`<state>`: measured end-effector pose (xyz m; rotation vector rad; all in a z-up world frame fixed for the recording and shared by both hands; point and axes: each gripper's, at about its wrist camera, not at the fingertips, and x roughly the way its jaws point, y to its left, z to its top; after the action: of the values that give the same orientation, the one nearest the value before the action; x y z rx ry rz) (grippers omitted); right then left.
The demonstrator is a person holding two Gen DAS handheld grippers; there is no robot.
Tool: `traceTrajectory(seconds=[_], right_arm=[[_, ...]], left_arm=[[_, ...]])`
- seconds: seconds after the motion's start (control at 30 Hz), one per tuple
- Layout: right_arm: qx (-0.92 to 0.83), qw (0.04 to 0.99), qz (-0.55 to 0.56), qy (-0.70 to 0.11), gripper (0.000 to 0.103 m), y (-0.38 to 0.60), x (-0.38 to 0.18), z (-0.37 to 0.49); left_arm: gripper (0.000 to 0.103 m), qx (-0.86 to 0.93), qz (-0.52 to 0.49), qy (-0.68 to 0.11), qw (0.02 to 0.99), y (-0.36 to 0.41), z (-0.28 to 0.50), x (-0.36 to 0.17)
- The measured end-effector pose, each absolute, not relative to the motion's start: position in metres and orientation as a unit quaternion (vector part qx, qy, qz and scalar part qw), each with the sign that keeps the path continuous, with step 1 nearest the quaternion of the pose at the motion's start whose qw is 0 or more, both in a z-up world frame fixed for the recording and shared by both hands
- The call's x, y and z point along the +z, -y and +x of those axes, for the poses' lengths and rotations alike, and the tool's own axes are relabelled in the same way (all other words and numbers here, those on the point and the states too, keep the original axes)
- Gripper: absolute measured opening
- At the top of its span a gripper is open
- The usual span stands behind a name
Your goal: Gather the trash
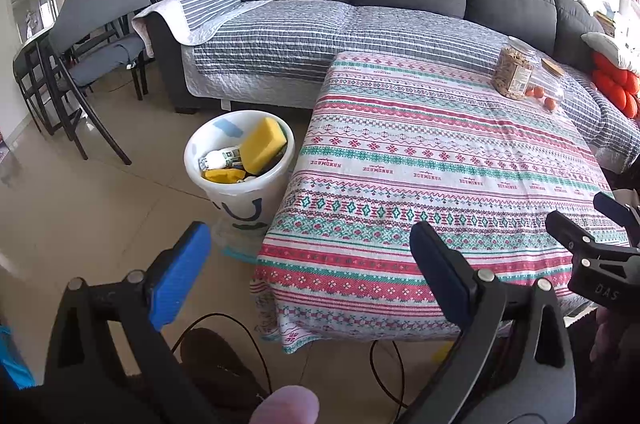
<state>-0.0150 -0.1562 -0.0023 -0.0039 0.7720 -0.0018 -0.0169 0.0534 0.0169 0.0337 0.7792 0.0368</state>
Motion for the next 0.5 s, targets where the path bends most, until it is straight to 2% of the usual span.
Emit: traceTrajectory(seconds=[0.5], right_arm=[[-0.002, 0.926, 0.003, -0.377, 0.103, 0.1597, -0.0019, -0.0159]], left_arm=[[0.099, 0.011, 0.020, -0.381, 0.924, -0.0500, -0.0166, 0.0161]])
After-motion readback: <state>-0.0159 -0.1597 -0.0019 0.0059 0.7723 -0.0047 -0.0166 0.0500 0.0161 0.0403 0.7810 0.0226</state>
